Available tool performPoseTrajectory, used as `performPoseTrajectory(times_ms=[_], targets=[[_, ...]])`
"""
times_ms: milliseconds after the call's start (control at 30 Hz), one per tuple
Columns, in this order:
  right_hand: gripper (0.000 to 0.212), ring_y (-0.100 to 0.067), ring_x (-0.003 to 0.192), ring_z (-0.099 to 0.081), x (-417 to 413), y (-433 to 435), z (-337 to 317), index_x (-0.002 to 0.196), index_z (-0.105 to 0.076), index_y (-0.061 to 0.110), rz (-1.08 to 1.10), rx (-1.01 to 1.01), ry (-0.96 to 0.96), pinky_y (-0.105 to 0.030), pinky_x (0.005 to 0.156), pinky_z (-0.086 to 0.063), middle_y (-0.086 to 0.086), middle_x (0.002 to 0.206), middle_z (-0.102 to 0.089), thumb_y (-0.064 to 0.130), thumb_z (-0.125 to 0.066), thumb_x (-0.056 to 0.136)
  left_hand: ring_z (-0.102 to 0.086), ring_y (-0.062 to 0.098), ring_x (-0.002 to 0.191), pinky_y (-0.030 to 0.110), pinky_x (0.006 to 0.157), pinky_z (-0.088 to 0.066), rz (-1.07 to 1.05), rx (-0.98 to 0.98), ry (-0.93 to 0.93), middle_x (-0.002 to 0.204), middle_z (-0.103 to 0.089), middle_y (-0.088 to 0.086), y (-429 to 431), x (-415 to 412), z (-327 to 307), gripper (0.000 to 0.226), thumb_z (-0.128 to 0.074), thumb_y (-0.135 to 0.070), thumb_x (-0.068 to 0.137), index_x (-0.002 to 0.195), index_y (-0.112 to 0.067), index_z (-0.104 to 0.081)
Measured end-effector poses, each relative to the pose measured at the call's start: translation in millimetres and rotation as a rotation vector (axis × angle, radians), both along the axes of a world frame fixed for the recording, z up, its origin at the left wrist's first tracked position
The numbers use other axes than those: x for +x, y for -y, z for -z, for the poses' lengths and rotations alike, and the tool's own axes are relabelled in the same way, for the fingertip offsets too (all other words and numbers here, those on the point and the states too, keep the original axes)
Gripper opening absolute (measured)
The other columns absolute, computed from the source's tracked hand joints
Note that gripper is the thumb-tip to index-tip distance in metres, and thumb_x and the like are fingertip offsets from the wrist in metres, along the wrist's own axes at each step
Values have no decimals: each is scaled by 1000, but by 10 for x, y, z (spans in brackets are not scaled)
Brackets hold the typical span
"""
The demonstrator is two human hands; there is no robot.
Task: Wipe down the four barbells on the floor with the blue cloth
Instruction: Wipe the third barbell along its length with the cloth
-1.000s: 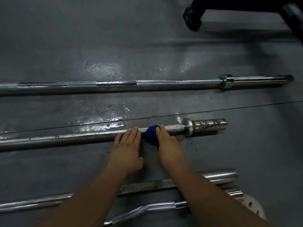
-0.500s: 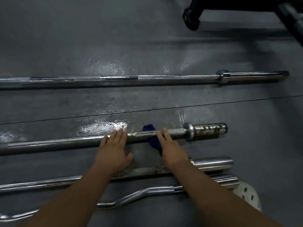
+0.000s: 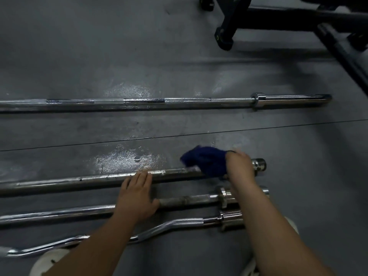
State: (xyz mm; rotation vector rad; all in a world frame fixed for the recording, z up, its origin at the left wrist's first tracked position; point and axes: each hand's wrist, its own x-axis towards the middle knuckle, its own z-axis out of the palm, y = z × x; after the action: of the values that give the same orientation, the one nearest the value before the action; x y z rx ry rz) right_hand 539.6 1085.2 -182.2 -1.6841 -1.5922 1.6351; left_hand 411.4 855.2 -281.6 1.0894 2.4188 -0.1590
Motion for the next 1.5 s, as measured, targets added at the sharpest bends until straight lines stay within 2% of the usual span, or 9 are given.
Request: performPoseTrajectory(times_ms=[267, 533, 700, 833, 900, 1000, 1133, 1300, 1500], targets=[[59, -11, 96, -52, 213, 156, 463, 140, -43, 30, -338, 195, 206, -24, 79, -44, 7, 120, -48, 7, -61, 88, -6, 17, 152, 39, 122, -8, -32, 3, 42, 167, -3, -1, 26, 26, -10, 105, -15, -69, 66, 159, -22, -4], [30, -27, 120, -49, 156, 249, 1208, 126, -60, 13, -465, 596, 422, -30, 97, -44, -11, 145, -35, 12, -53, 97, -44, 35, 131, 49, 110, -34, 2, 124, -33, 143, -49, 13, 32, -62, 132, 93, -34, -62, 67, 142, -10, -49], [38, -29, 122, -39, -84, 509, 1256, 134, -54, 14, -328, 546, 461, -34, 99, -38, -8, 141, -51, 9, -52, 97, -22, 29, 149, 50, 120, -18, -10, 116, -16, 162, -24, 11, 43, -3, 261, 98, -34, -63, 71, 153, -9, -32], [30, -27, 109, -47, -192, 645, 1166, 115, -62, 11, -784, 645, 291, -38, 93, -44, -3, 116, -64, 2, -57, 87, -32, 30, 145, 51, 117, -26, -42, 140, -29, 158, -35, 11, 35, -5, 290, 91, -40, -59, 73, 148, -7, -42], [30, -28, 107, -50, -114, 486, 1232, 111, -63, 12, -695, 694, 302, -40, 93, -46, -4, 113, -63, 1, -57, 84, -35, 29, 143, 51, 115, -28, -43, 159, -25, 156, -39, 11, 44, -18, 304, 88, -40, -58, 74, 146, -8, -45], [41, -34, 127, -44, -32, 513, 1337, 119, -63, 12, -426, 640, 414, -39, 110, -35, -10, 134, -56, -2, -57, 81, -36, 29, 143, 50, 116, -28, -45, 173, -25, 155, -40, 10, 59, -19, 307, 87, -39, -58, 74, 146, -9, -45], [53, -24, 150, -9, -239, 897, 1300, 142, -47, 18, -764, 579, 376, -34, 120, -17, -1, 159, -28, 11, -56, 90, -36, 30, 143, 51, 116, -27, -42, 186, -18, 155, -39, 11, 59, -4, 311, 89, -39, -57, 73, 147, -8, -43], [51, -22, 132, -45, 82, 247, 1176, 130, -59, 17, -623, 543, 414, -32, 107, -39, -4, 141, -51, -6, -49, 85, -29, 29, 146, 50, 118, -21, -31, 159, -37, 158, -34, 9, 56, -17, 310, 92, -33, -61, 74, 151, -11, -37], [62, -21, 148, -14, -128, 581, 1195, 144, -42, 13, -688, 542, 464, -30, 118, -19, -5, 160, -22, -2, -55, 85, -38, 33, 140, 55, 115, -27, -26, 152, -58, 151, -44, 14, 35, -15, 375, 90, -38, -60, 72, 145, -7, -45]])
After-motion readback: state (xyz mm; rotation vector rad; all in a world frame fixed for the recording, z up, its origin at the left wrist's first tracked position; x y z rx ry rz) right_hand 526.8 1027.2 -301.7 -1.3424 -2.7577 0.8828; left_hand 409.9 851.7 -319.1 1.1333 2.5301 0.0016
